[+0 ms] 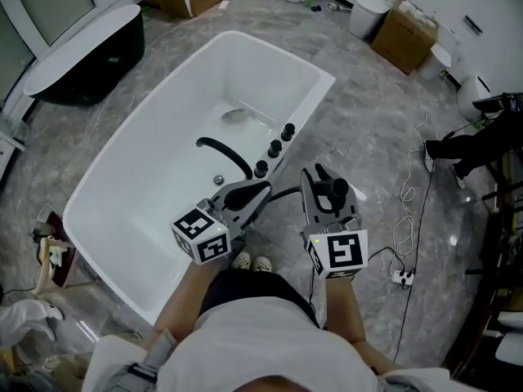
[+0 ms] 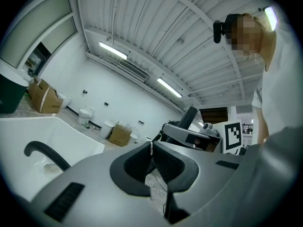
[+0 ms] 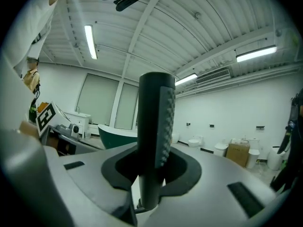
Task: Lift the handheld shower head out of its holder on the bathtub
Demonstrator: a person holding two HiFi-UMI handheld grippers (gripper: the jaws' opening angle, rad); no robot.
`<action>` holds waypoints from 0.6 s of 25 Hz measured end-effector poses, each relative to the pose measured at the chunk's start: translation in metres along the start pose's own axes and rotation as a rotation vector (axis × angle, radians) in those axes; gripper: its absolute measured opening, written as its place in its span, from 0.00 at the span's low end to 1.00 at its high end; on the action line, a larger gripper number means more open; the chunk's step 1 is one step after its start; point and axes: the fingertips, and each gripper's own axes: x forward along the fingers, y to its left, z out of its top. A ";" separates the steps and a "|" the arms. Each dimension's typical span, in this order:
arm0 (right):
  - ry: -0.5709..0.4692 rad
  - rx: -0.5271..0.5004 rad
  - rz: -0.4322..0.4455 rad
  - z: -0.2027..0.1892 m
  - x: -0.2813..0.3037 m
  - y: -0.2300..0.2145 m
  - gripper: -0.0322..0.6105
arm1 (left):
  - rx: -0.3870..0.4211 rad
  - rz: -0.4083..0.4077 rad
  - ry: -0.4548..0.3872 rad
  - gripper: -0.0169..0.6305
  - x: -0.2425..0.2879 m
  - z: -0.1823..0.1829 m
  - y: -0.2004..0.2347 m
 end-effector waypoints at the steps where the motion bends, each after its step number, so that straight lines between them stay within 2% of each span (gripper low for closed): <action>1: 0.003 0.000 -0.024 -0.001 -0.005 -0.007 0.21 | -0.001 -0.017 0.006 0.06 0.004 -0.001 -0.004; 15: 0.049 0.017 -0.343 -0.015 -0.090 -0.099 0.21 | -0.007 -0.232 0.093 0.06 0.073 -0.025 -0.061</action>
